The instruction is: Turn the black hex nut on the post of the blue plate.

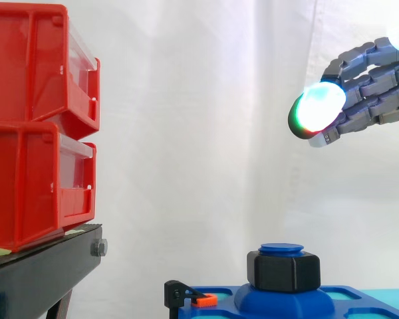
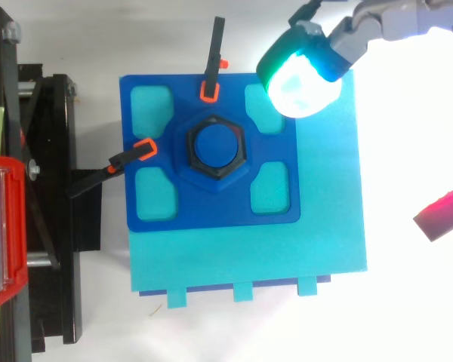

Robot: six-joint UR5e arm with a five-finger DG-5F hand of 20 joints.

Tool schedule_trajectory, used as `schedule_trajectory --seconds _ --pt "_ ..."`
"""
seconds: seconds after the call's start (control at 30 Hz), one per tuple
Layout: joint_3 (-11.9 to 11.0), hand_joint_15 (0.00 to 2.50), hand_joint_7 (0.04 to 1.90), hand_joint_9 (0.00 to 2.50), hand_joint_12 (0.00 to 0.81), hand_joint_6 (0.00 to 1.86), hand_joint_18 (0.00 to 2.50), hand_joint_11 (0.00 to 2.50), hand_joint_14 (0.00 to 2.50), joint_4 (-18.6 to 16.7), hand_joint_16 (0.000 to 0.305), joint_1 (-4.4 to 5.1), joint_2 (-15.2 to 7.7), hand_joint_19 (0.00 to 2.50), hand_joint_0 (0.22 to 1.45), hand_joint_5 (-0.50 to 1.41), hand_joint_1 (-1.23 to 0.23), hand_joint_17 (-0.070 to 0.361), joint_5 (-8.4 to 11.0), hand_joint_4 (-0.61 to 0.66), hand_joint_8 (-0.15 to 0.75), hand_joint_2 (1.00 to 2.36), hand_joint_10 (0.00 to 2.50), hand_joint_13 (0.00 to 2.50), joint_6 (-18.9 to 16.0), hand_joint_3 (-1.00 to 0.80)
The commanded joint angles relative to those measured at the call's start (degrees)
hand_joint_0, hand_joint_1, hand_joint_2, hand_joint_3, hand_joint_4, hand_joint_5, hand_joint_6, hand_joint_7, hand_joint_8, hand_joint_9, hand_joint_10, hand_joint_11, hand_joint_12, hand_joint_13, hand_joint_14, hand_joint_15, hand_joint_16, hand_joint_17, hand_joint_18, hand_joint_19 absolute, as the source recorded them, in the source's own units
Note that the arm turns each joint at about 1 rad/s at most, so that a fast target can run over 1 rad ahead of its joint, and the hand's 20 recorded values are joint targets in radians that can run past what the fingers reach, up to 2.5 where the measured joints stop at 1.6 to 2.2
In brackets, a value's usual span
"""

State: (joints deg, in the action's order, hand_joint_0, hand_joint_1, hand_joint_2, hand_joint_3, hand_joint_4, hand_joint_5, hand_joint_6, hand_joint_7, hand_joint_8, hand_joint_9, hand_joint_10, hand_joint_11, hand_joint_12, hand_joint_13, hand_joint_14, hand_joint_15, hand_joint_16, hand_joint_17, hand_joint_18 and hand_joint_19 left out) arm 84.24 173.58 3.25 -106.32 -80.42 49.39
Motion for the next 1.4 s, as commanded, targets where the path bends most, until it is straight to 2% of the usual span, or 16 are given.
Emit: schedule_trajectory --seconds 0.0,0.3,0.4,0.5,0.6,0.7,0.8,0.9,1.0,1.37 --pt "0.05 0.0 0.66 0.0 0.37 0.5 0.0 0.0 0.0 0.0 0.062 0.0 0.06 0.02 0.42 -0.27 -0.43 0.139 0.0 0.02 0.173 1.0 0.0 0.0 0.0 -0.5" --pt "0.05 0.0 0.7 0.0 0.369 0.5 0.0 0.0 0.0 0.0 0.062 0.0 -0.03 0.02 0.41 -0.27 -0.42 0.139 0.0 0.02 0.171 1.0 0.0 0.0 0.0 -0.5" --pt "0.05 0.0 0.63 0.0 0.367 0.5 0.0 0.0 0.0 0.0 0.062 0.0 0.06 0.02 0.42 -0.26 -0.43 0.139 0.0 0.01 0.172 1.0 0.0 0.0 0.0 -0.5" --pt "0.05 0.0 0.68 0.0 0.364 0.5 0.0 0.0 0.0 0.0 0.061 0.0 -0.03 0.02 0.42 -0.26 -0.43 0.137 0.0 0.02 0.166 1.0 0.0 0.0 0.0 -0.5" --pt "0.05 0.0 0.63 0.0 0.364 0.5 0.0 0.0 0.0 0.0 0.061 0.0 0.06 0.02 0.42 -0.26 -0.43 0.138 0.0 0.01 0.168 1.0 0.0 0.0 0.0 -0.5" --pt "0.05 0.0 0.69 0.0 0.364 0.5 0.0 0.0 0.0 0.0 0.061 0.0 0.06 0.02 0.42 -0.26 -0.43 0.136 0.0 0.01 0.167 1.0 0.0 0.0 0.0 -0.5" --pt "0.05 0.0 0.63 0.0 0.363 0.5 0.0 0.0 0.0 0.0 0.061 0.0 0.06 0.02 0.43 -0.26 -0.43 0.137 0.0 -0.01 0.166 1.0 0.0 0.0 0.0 -0.5" --pt "-0.04 0.0 0.69 0.0 0.361 0.5 0.0 0.0 0.0 0.0 0.06 0.0 0.06 0.03 0.43 -0.26 -0.43 0.134 0.0 0.0 0.165 1.0 0.0 0.0 0.0 -0.5" --pt "0.05 0.0 0.64 0.0 0.362 0.5 0.0 0.0 0.0 0.0 0.06 0.09 -0.03 0.02 0.43 -0.26 -0.43 0.135 0.0 0.0 0.167 1.0 0.0 0.0 0.0 -0.5" --pt "0.05 0.0 0.69 0.0 0.358 0.5 0.0 0.0 0.0 0.0 0.059 0.0 -0.03 0.03 0.43 -0.27 -0.43 0.132 0.0 0.0 0.161 1.0 0.0 0.0 0.0 -0.5"
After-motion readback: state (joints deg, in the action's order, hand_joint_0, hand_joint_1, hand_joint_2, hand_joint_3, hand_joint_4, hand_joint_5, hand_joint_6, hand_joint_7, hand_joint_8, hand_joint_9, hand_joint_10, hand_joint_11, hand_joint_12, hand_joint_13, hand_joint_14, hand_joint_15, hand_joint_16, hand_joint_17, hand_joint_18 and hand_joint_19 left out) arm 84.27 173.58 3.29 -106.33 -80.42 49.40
